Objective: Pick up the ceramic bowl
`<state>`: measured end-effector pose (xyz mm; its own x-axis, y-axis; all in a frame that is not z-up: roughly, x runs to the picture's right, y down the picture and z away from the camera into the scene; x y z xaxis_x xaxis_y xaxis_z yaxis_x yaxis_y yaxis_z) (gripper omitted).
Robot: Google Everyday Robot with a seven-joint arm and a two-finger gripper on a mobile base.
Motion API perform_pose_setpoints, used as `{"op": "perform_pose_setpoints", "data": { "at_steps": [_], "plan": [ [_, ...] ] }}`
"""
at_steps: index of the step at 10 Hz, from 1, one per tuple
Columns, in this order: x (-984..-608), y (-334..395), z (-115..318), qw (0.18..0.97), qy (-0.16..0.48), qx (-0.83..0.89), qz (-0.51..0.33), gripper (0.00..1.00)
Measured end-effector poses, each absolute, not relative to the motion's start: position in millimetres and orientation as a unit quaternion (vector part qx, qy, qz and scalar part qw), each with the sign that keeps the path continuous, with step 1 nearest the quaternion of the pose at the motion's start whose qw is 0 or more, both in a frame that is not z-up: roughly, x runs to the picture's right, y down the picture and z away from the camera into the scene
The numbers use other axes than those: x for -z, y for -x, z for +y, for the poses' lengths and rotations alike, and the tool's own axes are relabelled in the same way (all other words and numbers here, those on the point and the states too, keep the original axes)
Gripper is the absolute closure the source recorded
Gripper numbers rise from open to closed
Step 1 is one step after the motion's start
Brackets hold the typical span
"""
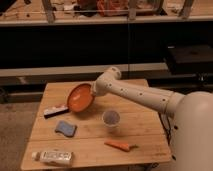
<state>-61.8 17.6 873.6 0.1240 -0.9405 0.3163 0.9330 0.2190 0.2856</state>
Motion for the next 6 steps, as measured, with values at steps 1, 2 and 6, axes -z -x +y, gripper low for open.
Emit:
{"op": "perform_pose_setpoints", "data": {
  "at_steps": [1,2,6],
  "plan": [
    [-872,62,15,0.749,-0.011,0.625,-0.217,1.0],
    [-871,61,13,0.749,-0.013,0.626,-0.217,1.0],
    [-867,60,4,0.747,-0.022,0.629,-0.213,1.0]
  ]
}}
